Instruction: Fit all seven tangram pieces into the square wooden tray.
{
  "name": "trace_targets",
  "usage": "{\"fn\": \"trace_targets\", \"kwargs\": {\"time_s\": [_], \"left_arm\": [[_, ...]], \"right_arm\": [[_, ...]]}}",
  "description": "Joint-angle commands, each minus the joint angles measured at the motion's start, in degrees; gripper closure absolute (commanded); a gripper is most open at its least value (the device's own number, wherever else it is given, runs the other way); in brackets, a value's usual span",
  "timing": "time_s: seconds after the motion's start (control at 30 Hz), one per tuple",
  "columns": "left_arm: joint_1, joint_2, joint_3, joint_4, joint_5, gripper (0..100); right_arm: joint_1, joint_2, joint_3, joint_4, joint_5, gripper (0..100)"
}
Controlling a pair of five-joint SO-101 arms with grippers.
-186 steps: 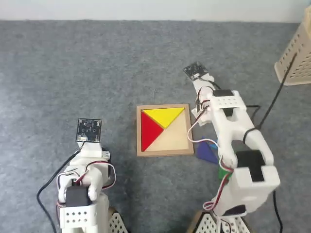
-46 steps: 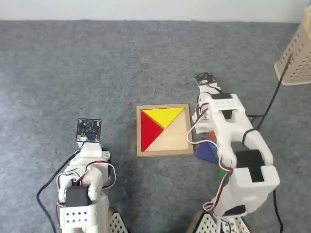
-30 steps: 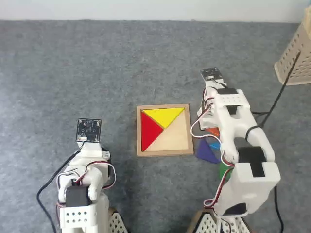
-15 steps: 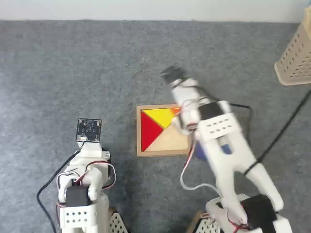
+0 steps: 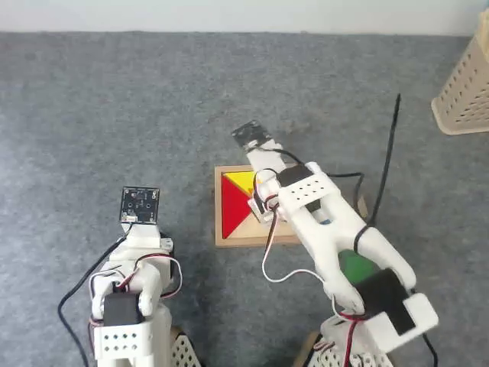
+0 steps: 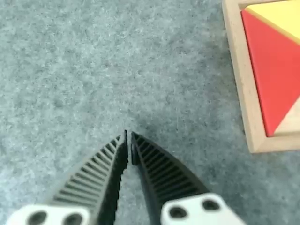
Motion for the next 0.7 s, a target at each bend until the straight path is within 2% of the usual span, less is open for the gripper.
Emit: {"fn": "trace_targets", "kwargs": {"time_s": [0.0, 0.23, 0.3, 0.47, 0.53, 0.67], "left_arm": [[-0.18, -0.97, -0.66, 0.26, 0.53, 99], [-0.18, -0.97, -0.66, 0.26, 0.53, 99], [-0.18, -0.97, -0.66, 0.26, 0.53, 99], [-0.18, -0.97, -0.66, 0.26, 0.53, 99], [-0.18, -0.97, -0.66, 0.26, 0.53, 99], [-0.18, -0.97, -0.66, 0.26, 0.53, 99]], "right_arm": [[1.89, -1.63, -0.70, -1.36, -3.96, 98.9], [5.05, -1.80, -0.70, -1.27, -3.16, 99.0], [4.35, -1.45, -0.70, -1.36, 2.90, 99.0], [-2.24, -1.80, 3.52, 0.13, 29.89, 99.1], [-4.35, -1.80, 4.92, -1.19, 33.67, 99.1], [-5.23, -1.89, 4.66, -2.24, 36.40, 99.1]]}}
